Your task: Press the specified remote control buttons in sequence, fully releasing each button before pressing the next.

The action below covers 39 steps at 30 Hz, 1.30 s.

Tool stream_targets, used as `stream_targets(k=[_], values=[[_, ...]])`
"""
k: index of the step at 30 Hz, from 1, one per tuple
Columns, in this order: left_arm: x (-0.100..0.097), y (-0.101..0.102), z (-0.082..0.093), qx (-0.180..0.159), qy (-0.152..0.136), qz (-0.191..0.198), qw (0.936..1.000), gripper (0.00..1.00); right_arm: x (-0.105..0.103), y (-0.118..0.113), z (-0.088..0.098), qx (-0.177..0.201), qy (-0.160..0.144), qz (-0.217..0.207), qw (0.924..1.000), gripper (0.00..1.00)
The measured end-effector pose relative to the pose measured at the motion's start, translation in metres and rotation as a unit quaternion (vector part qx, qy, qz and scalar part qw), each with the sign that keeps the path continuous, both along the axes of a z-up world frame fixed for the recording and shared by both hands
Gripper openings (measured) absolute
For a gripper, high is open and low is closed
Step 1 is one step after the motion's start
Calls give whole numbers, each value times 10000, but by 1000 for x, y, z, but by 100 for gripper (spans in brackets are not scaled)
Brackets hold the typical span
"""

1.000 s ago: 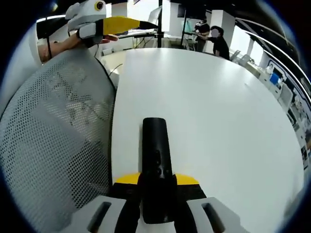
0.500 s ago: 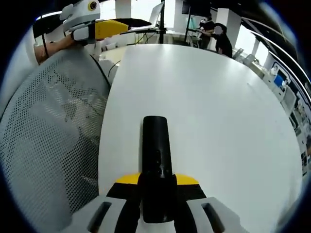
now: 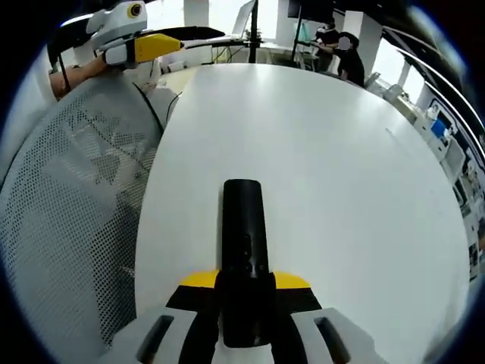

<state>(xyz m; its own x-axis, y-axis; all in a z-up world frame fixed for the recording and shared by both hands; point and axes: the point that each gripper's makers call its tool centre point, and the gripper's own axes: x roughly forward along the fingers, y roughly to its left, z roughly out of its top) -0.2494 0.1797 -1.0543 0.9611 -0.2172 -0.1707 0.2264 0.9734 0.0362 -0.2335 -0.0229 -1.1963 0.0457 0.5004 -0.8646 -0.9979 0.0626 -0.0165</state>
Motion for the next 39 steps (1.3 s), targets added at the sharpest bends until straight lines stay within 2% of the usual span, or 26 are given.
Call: stream_targets(k=[10,39], values=[[0,3,-3,39,17,18,10000,100,12,-2,-1,-119,22,167,9998,22],[-2,0,-5,39,98,-85,9999,99,50,-3,-1,-205,66,246,9995,22]])
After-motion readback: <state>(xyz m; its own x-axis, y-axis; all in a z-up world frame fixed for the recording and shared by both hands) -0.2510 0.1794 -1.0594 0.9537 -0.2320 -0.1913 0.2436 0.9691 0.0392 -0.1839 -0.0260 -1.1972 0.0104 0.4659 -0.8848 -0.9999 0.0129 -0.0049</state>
